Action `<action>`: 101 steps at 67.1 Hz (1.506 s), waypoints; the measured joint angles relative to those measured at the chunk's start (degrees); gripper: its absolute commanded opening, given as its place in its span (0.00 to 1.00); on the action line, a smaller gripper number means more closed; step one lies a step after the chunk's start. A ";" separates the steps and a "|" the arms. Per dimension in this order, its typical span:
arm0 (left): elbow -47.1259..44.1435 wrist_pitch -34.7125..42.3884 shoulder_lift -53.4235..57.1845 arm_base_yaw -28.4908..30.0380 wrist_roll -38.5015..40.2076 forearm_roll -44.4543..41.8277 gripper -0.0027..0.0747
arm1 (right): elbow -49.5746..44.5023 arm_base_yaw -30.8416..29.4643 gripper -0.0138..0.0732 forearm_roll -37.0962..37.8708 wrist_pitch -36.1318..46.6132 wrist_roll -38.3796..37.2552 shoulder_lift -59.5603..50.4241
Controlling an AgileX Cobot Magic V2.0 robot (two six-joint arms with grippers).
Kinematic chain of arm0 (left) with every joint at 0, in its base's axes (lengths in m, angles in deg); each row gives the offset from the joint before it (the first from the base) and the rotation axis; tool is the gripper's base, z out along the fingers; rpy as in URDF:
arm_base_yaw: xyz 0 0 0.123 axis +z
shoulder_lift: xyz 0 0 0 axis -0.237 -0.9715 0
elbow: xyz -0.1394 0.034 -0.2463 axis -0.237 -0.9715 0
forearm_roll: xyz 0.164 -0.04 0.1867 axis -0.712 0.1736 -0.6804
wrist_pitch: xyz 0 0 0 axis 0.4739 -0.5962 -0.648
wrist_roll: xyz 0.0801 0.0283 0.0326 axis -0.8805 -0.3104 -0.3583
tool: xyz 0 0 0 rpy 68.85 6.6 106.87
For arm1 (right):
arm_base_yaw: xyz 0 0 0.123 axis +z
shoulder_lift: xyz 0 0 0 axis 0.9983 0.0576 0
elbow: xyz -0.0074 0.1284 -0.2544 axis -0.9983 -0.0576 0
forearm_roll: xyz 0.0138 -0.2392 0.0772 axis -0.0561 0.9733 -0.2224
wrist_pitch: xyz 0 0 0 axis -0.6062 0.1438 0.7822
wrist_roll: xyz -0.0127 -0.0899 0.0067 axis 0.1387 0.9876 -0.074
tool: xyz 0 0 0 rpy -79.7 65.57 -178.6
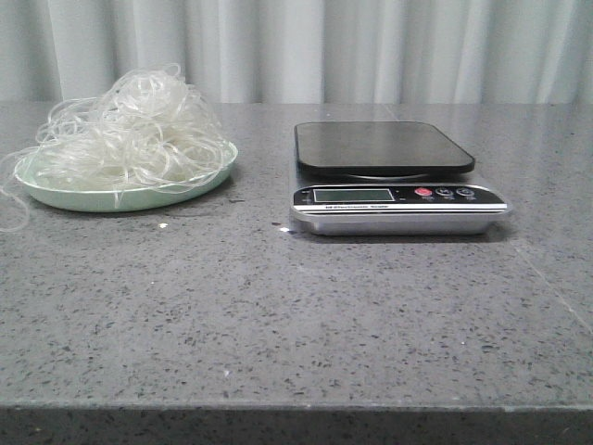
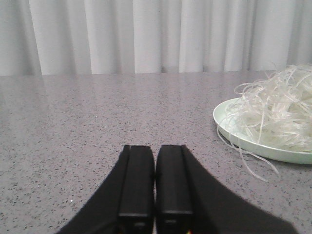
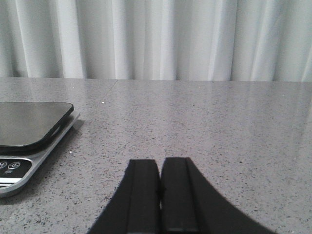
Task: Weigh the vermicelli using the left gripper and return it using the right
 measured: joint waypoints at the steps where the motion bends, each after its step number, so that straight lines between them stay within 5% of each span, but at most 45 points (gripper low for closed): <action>1: 0.00 0.00 0.00 0.00 0.00 0.00 0.21 | 0.00 0.00 0.33 0.00 0.00 0.00 0.00; 80: 0.00 0.33 0.00 0.00 0.00 0.00 0.21 | 0.00 0.00 0.33 0.00 0.00 0.00 0.00; 101: 0.11 15.03 0.00 0.00 0.00 3.77 0.21 | 0.00 0.00 0.33 0.00 0.00 0.00 0.00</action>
